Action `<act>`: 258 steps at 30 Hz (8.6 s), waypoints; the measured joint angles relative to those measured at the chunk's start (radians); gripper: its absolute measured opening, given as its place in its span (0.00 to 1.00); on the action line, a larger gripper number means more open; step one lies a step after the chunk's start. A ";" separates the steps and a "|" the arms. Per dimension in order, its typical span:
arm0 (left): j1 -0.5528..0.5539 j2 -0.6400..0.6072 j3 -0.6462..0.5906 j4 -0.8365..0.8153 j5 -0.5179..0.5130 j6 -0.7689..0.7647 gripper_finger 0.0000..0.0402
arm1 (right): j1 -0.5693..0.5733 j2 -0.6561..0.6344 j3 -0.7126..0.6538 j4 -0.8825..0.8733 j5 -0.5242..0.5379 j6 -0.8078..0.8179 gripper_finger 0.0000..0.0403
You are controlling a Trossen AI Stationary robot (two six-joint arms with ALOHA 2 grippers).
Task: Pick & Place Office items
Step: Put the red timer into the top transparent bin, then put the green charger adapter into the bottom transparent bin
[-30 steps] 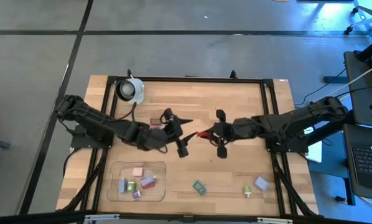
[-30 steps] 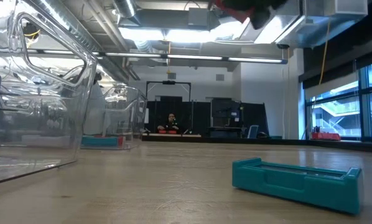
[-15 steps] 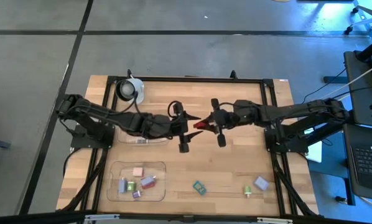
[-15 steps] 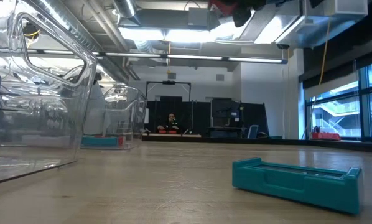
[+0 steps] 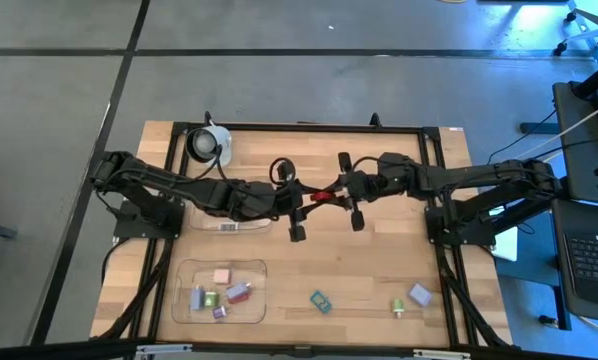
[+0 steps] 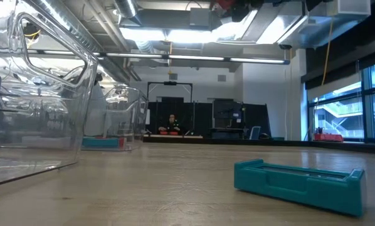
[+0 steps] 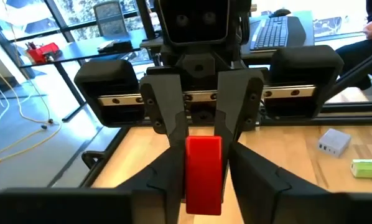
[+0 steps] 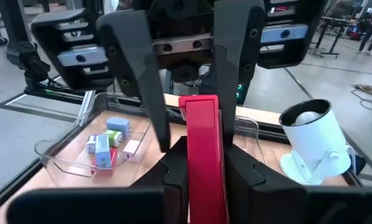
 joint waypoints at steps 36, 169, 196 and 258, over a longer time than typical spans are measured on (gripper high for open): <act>0.062 0.001 0.000 0.115 -0.188 -0.276 0.16 | -0.092 -0.211 0.000 -0.482 0.000 0.044 0.80; -0.068 0.003 0.268 -1.047 0.054 -0.786 0.41 | 0.649 0.123 -0.001 -0.873 0.173 1.430 0.80; -0.146 0.004 0.268 -1.047 -0.129 -0.837 0.40 | 0.869 0.443 -0.001 -0.786 -0.006 2.418 0.71; -0.160 0.069 0.269 -0.046 -0.061 0.490 0.64 | 0.266 -0.077 0.085 0.026 0.153 0.837 0.37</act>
